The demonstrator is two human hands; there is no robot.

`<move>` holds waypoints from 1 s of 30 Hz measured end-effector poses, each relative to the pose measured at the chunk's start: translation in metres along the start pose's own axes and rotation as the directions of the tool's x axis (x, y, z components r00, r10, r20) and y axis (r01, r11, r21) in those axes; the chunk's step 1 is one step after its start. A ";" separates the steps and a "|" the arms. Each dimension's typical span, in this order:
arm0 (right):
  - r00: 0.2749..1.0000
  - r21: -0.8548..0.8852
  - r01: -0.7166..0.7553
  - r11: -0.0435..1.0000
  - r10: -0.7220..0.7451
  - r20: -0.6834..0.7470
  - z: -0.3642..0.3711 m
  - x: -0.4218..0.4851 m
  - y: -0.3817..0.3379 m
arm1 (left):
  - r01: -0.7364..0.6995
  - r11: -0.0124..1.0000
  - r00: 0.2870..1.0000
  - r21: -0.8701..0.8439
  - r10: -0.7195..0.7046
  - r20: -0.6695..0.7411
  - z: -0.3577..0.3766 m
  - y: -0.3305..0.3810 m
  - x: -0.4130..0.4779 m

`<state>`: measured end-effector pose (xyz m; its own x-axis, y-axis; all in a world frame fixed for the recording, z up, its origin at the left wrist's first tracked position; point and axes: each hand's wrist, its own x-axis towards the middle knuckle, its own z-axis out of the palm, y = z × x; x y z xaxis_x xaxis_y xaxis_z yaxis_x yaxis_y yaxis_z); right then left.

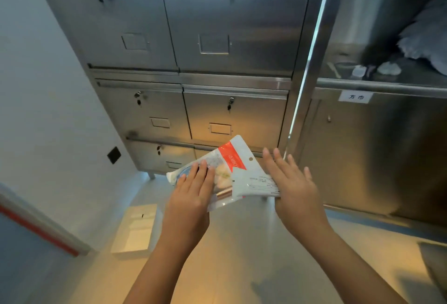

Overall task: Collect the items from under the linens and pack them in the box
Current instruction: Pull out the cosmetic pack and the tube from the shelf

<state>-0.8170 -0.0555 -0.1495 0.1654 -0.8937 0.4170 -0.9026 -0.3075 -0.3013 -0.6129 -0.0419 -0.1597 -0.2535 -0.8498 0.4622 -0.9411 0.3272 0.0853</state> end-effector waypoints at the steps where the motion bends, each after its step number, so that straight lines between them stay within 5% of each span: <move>1: 0.993 0.144 -0.115 0.983 0.109 0.050 -0.002 0.004 0.012 | -0.023 1.000 1.000 -0.009 0.023 0.002 0.009 0.005 0.012; 3: 0.936 0.495 -0.350 0.795 0.309 0.167 -0.008 0.016 0.039 | -0.063 0.998 0.998 -0.020 0.063 0.008 0.025 0.016 0.037; 5: 0.864 0.737 -0.472 0.483 0.420 0.278 -0.012 0.029 0.073 | -0.091 0.996 0.996 -0.018 0.092 0.014 0.040 0.028 0.064; 8: 0.832 0.879 -0.476 0.008 0.328 0.447 -0.020 0.048 0.136 | -0.130 0.991 0.991 -0.014 0.130 0.021 0.064 0.054 0.105; 11: 0.852 0.880 -0.415 -0.230 0.242 0.465 -0.032 0.068 0.196 | -0.156 0.987 0.987 -0.041 0.157 0.029 0.082 0.083 0.153; 18: 0.871 0.814 -0.347 -0.465 0.161 0.464 -0.048 0.101 0.303 | -0.244 0.968 0.969 -0.055 0.245 0.012 0.119 0.152 0.250; 30: 0.821 0.817 -0.154 -0.556 0.387 0.419 -0.089 0.105 0.411 | -0.431 0.892 0.903 -0.139 0.426 -0.061 0.177 0.226 0.355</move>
<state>-1.2059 -0.2466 -0.1531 -0.0474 -0.9899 -0.1334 0.8008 0.0422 -0.5975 -0.9554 -0.3424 -0.1328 -0.6164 -0.6023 0.5072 -0.6990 0.7151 -0.0001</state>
